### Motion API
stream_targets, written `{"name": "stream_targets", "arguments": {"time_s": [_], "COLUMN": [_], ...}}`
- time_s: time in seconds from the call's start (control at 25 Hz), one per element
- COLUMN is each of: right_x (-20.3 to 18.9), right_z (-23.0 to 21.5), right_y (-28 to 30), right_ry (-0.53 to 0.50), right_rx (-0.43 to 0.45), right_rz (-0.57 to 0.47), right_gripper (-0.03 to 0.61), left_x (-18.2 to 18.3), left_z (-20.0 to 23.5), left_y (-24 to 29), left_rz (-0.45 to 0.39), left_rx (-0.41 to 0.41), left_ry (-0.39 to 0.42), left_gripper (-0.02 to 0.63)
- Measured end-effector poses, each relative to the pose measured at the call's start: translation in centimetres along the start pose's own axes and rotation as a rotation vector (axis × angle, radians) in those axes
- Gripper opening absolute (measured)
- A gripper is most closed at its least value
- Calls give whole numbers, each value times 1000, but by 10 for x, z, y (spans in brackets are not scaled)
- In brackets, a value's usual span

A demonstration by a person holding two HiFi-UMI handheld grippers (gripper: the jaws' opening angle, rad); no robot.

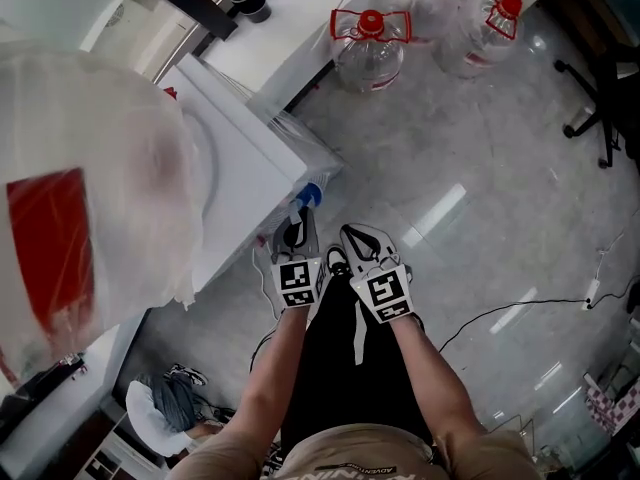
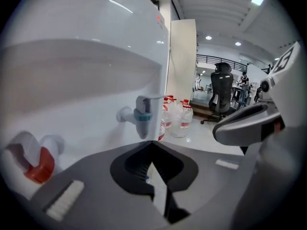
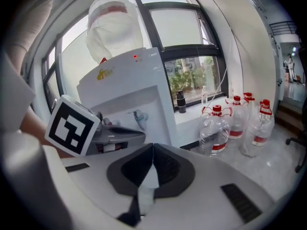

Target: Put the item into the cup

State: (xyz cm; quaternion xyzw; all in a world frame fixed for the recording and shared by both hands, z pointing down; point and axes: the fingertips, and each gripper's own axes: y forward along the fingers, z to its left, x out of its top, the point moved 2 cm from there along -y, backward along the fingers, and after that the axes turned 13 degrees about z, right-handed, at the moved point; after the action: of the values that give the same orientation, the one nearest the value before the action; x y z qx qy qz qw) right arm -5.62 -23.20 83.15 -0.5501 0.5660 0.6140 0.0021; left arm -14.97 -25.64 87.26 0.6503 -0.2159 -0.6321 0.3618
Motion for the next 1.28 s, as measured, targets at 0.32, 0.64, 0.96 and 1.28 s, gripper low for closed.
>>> {"name": "stream_targets", "arguments": {"time_s": [0.32,0.64,0.96,1.28], "right_x": [-3,-16,-27,-35], "right_z": [-3,11,14,18], "right_y": [11,15,10,1], "right_ry": [31,53,54,48], "right_rx": [5,23,29,33], "right_rz": [10,28,39,36], "right_gripper": [12,12,12,12], "left_x": [-2,-12,-14,-21], "left_z": [11,15,18,23], "left_y": [20,30,28,17], "left_rz": [13,41,19,0], "left_rx": [-3,8,19,50], "left_ry": [39,89,39,-46], "left_gripper": [8,9,12,11]}}
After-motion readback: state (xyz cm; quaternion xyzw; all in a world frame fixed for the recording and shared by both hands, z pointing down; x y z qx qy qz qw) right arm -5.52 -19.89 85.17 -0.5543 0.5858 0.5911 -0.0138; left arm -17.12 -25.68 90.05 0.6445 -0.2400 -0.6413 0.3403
